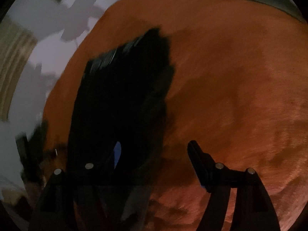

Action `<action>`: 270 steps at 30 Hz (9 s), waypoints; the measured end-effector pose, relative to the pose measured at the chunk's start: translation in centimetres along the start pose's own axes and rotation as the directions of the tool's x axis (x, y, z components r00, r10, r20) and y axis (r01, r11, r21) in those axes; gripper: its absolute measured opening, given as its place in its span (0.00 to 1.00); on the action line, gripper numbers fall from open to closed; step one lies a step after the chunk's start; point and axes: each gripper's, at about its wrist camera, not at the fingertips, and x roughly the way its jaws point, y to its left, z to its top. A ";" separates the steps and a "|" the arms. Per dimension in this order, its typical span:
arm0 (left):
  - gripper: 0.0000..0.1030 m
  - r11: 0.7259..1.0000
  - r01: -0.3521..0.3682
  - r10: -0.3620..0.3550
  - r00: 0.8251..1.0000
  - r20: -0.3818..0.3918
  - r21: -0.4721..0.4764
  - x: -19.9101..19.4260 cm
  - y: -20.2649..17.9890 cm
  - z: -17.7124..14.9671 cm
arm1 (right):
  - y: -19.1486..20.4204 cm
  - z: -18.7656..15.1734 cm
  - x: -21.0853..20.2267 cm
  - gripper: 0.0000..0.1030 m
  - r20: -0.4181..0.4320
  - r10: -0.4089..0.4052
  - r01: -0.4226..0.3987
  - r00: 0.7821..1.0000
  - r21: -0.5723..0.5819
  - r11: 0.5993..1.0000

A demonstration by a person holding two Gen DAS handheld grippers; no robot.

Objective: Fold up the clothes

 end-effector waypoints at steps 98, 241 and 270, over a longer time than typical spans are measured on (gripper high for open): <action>0.59 -0.024 -0.250 -0.324 0.918 0.229 0.968 -2.3 -5.7 -17.2 | 11.4 -26.4 5.5 0.15 0.342 0.087 0.351 0.936 -0.876 -0.331; 0.54 0.998 -0.065 0.062 0.983 0.173 0.014 2.3 -1.0 6.3 | -6.6 5.7 4.7 0.00 0.240 -0.070 0.059 0.968 0.053 0.997; 0.01 0.923 -0.006 -0.110 0.953 0.281 0.384 2.7 -2.8 4.1 | -2.5 3.9 6.6 0.06 0.252 0.025 0.016 0.967 -0.159 0.987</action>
